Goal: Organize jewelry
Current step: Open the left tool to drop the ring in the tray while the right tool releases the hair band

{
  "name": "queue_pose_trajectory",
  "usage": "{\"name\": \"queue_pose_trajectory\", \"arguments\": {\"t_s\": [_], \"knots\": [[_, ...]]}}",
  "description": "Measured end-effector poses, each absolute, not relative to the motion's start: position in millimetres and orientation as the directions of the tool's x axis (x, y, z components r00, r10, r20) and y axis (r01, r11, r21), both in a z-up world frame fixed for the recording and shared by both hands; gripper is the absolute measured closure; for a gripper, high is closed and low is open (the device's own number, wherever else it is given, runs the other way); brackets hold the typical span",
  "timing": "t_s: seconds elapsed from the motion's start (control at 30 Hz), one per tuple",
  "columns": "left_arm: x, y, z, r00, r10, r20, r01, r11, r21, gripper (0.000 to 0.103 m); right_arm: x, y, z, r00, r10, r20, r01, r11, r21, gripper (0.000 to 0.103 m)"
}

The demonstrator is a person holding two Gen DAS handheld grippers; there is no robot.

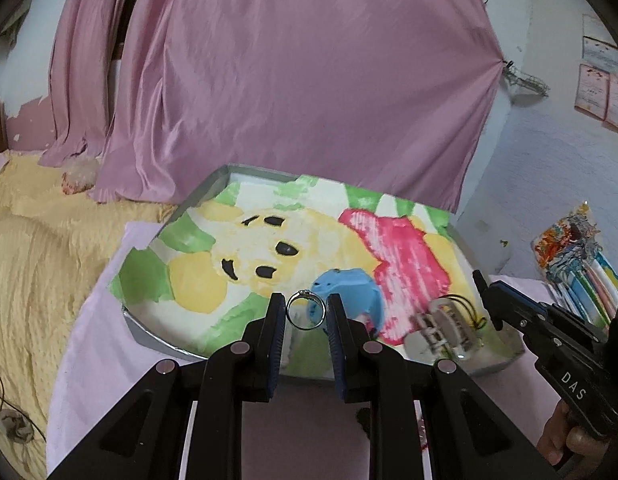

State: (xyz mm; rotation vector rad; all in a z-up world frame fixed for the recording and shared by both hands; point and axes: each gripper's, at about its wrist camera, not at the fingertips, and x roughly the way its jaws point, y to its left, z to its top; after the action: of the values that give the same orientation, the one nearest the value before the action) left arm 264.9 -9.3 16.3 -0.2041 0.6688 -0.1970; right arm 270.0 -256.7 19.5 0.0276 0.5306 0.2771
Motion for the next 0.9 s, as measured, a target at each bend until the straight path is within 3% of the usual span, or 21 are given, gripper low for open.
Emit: {"name": "queue_pose_trajectory", "arguments": {"t_s": [0.37, 0.7, 0.77, 0.83, 0.9], "knots": [[278, -16, -3, 0.72, -0.244, -0.649, 0.114, 0.965, -0.235, 0.083, 292, -257, -7, 0.773, 0.294, -0.562, -0.25, 0.956, 0.156, 0.098], [278, -16, -2, 0.722, -0.243, -0.648, 0.115, 0.965, -0.234, 0.083, 295, -260, -9, 0.761, 0.306, -0.573, -0.242, 0.952, 0.188, 0.097], [276, -16, -2, 0.726, -0.241, -0.644, 0.115, 0.966, -0.232, 0.075, 293, -261, -8, 0.765, 0.303, -0.568, -0.236, 0.953, 0.19, 0.097], [273, -14, 1, 0.737, -0.231, -0.635, 0.104, 0.967, -0.231, 0.059, 290, -263, -7, 0.772, 0.298, -0.562, -0.227, 0.954, 0.194, 0.096], [269, -11, 4, 0.749, -0.235, -0.62, 0.098, 0.964, -0.247, 0.05, 285, -267, -5, 0.784, 0.288, -0.549, -0.212, 0.957, 0.199, 0.085]]}}
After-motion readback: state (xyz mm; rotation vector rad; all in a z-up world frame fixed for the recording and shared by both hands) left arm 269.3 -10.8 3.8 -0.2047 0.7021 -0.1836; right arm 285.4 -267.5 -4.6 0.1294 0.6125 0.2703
